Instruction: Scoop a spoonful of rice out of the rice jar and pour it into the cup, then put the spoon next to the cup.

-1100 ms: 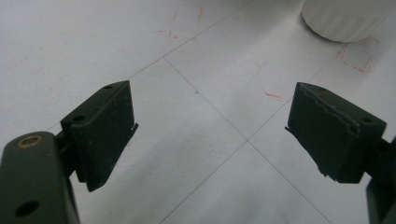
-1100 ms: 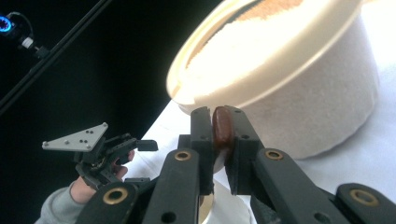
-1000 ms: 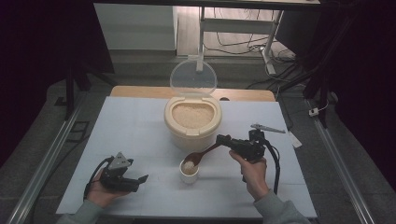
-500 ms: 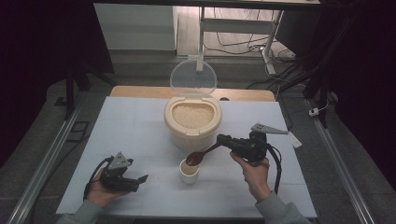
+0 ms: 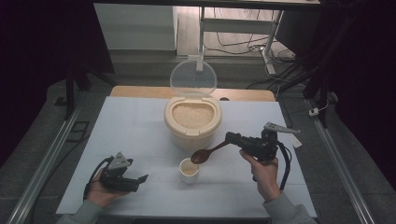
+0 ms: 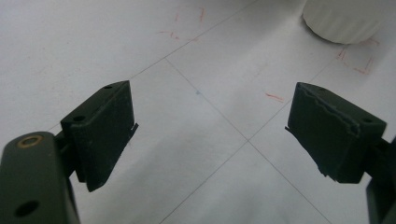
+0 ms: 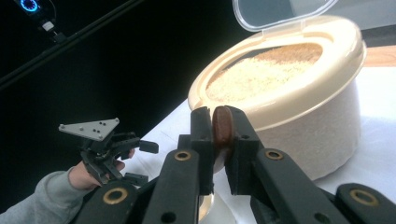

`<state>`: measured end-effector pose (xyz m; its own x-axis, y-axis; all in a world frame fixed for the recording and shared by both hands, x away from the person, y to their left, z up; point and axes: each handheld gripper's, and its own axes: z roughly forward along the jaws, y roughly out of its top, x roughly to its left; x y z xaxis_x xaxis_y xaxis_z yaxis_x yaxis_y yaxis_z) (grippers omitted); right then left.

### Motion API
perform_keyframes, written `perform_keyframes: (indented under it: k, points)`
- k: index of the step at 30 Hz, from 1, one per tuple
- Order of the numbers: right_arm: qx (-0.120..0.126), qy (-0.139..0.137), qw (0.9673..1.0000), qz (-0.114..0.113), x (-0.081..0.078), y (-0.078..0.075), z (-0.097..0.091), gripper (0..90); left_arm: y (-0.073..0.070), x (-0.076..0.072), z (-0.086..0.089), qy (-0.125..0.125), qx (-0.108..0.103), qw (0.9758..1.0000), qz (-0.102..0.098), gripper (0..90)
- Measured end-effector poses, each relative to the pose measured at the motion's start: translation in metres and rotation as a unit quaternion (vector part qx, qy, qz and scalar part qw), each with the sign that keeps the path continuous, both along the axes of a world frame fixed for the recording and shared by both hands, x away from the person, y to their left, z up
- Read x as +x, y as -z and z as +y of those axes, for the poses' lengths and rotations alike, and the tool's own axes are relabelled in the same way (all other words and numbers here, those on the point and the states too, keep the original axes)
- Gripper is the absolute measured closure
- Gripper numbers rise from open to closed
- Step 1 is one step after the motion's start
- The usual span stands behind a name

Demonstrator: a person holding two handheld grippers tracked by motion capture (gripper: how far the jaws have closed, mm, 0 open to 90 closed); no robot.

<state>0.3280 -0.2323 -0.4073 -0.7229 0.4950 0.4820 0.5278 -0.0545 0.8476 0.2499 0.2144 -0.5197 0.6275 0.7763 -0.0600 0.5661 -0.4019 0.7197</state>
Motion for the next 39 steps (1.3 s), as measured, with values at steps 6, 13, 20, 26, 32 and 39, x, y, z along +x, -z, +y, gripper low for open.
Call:
perform_keyframes:
  k: [6, 13, 20, 26, 32, 39]
  points:
    - [-0.003, 0.001, 1.0, -0.005, -0.002, -0.009, -0.016, 82.7, 0.0, 0.0, -0.001, 0.001, 0.001, 1.0, 0.0, 14.8]
    - [-0.026, -0.005, 0.9996, 0.003, -0.004, -0.011, -0.034, 82.7, 0.0, 0.001, 0.0, 0.001, 0.0, 1.0, 0.0, 14.8]
    - [-0.078, -0.039, 0.9958, 0.028, -0.004, -0.004, -0.028, 82.7, 0.0, 0.001, -0.001, 0.001, 0.001, 1.0, 0.001, 14.8]
    - [-0.103, -0.074, 0.9905, 0.053, -0.002, 0.008, -0.016, 82.6, 0.0, 0.001, 0.0, 0.002, 0.001, 1.0, 0.001, 14.8]
    - [-0.117, -0.098, 0.9858, 0.07, 0.0, 0.019, -0.003, 82.6, 0.0, 0.001, 0.0, 0.002, 0.001, 1.0, 0.002, 14.8]
    - [-0.142, -0.133, 0.9774, 0.083, 0.0, 0.027, 0.012, 82.5, 0.001, 0.001, -0.001, 0.004, 0.003, 1.0, 0.002, 14.8]
